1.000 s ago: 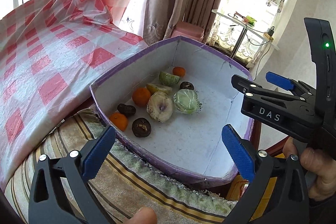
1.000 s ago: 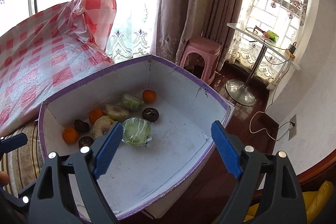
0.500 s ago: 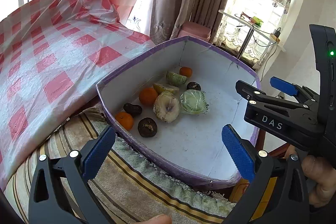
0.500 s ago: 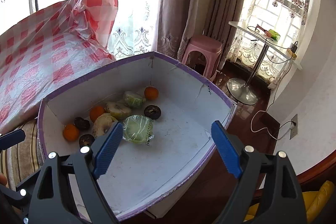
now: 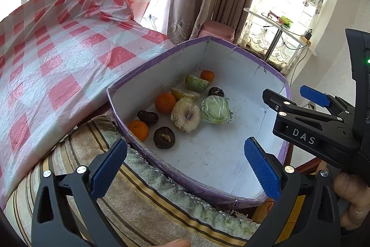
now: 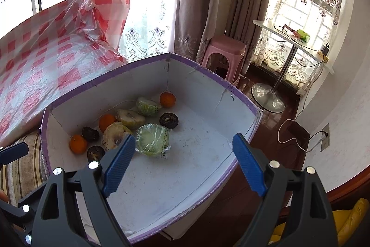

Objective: Organize fruits

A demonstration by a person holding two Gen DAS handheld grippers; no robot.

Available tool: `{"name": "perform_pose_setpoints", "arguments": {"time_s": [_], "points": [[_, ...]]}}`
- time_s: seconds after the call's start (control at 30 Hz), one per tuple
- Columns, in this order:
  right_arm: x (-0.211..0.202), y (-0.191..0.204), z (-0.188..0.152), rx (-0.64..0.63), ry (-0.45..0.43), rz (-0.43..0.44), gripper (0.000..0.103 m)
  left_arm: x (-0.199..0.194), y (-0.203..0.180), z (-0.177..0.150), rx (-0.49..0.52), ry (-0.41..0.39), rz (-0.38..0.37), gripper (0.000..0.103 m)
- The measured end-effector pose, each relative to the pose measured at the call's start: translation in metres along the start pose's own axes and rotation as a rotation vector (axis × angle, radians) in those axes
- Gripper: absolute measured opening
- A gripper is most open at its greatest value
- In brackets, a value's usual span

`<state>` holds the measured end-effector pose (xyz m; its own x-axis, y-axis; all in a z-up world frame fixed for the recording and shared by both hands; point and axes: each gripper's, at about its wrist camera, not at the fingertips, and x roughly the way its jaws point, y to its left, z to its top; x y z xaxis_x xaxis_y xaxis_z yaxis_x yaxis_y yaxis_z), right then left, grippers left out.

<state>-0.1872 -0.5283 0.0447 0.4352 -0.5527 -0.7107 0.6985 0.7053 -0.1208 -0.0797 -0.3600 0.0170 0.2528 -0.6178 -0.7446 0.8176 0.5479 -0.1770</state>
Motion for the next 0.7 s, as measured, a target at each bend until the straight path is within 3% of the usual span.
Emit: {"name": "perform_pose_setpoints", "arguments": {"time_s": [0.7], "points": [[0.0003,-0.0024,-0.0007,0.003,0.0,-0.001,0.086,0.0019,0.0007,-0.0006,-0.003,0.002,0.001,0.098]]}}
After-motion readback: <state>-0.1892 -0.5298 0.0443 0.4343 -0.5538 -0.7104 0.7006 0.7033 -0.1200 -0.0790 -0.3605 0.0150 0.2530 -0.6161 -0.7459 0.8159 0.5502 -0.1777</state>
